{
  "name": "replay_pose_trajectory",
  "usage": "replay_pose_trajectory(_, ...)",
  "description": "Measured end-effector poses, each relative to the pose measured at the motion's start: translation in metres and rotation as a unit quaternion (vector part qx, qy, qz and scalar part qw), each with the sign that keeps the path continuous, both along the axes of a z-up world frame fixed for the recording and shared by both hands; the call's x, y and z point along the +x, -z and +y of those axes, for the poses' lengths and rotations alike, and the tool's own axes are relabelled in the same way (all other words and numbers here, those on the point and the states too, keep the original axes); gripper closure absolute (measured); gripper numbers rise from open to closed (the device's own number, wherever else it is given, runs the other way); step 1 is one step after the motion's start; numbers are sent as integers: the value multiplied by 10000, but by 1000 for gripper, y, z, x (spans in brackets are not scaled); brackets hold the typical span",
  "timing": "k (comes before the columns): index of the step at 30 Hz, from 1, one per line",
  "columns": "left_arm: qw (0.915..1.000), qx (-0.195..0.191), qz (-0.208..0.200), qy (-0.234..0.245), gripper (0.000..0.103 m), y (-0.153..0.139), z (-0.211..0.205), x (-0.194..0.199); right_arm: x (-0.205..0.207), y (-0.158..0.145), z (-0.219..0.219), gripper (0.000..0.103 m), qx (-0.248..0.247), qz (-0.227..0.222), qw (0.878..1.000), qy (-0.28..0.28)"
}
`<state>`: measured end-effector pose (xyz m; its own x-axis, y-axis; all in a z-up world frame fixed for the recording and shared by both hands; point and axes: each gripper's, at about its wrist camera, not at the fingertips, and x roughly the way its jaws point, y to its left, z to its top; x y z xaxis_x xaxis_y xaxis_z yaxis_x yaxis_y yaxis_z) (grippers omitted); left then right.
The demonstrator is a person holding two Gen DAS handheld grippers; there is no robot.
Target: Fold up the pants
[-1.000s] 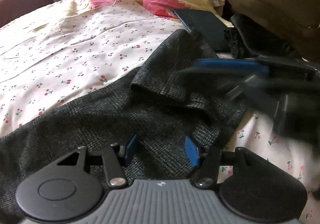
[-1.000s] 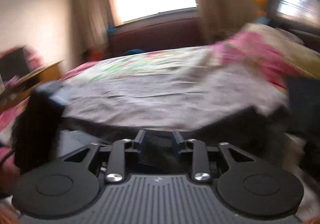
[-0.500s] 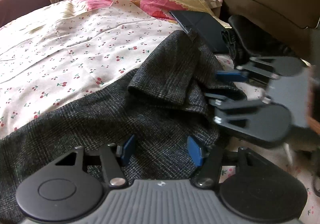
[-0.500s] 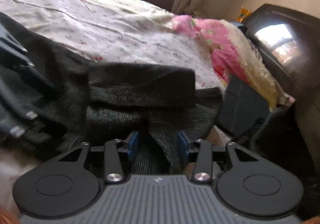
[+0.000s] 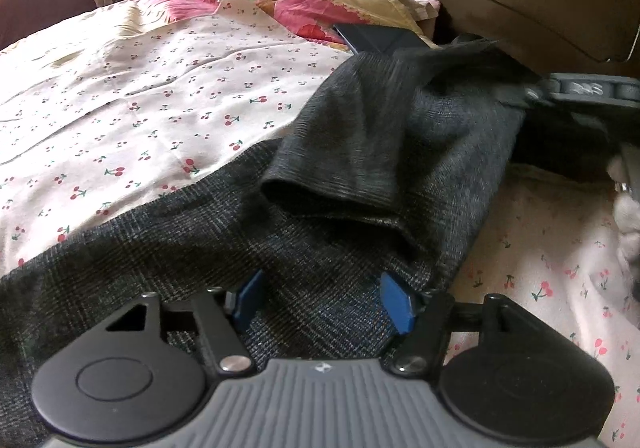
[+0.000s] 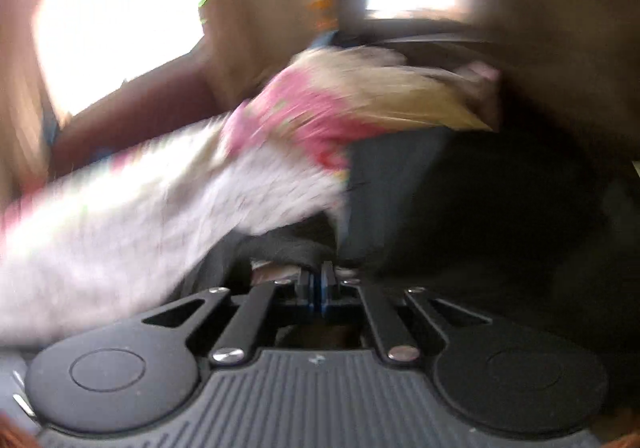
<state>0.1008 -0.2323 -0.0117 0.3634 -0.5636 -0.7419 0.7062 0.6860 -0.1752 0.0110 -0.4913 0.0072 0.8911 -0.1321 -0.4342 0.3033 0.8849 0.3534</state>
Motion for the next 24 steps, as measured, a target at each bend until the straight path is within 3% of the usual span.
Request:
replay_pose_trajectory(3, 10000, 50, -37, 44, 25, 1, -2, -1, -24, 31, -36, 100, 1274, -106, 9897, 646)
replay_pose_trajectory(5, 9999, 66, -50, 65, 25, 0, -2, -2, -35, 42, -47, 100, 1893, -250, 9790, 710)
replay_pose_trajectory(6, 10000, 67, -42, 57, 25, 0, -1, -2, -39, 39, -45, 99, 1850, -279, 9792, 783)
replay_pose_trajectory(10, 10000, 40, -13, 10, 25, -1, -1, -2, -55, 1, -19, 91, 633, -452, 9904, 1146)
replay_pose_trajectory(12, 10000, 27, -14, 8, 25, -1, 0, -3, -59, -18, -2, 89, 335, -648, 9948, 706)
replay_pose_trajectory(13, 10000, 15, -13, -4, 25, -1, 1, -4, -53, -22, 8, 81, 298, -540, 9974, 377)
replay_pose_trajectory(15, 10000, -23, 14, -37, 25, -1, 3, -6, -32, -17, 28, 61, 639, -113, 9970, -415)
replay_pose_trajectory(18, 9999, -71, 56, -44, 25, -3, 9, -10, 4, 11, 49, 62, 1351, 482, 9839, -1062)
replay_pose_trajectory(21, 9999, -126, 100, -45, 25, -5, 15, -12, 28, 31, 55, 60, 1712, 686, 9778, -991)
replay_pose_trajectory(24, 9997, -197, 133, -51, 25, -4, 19, -13, 40, 45, 51, 60, 2345, 823, 9641, -937)
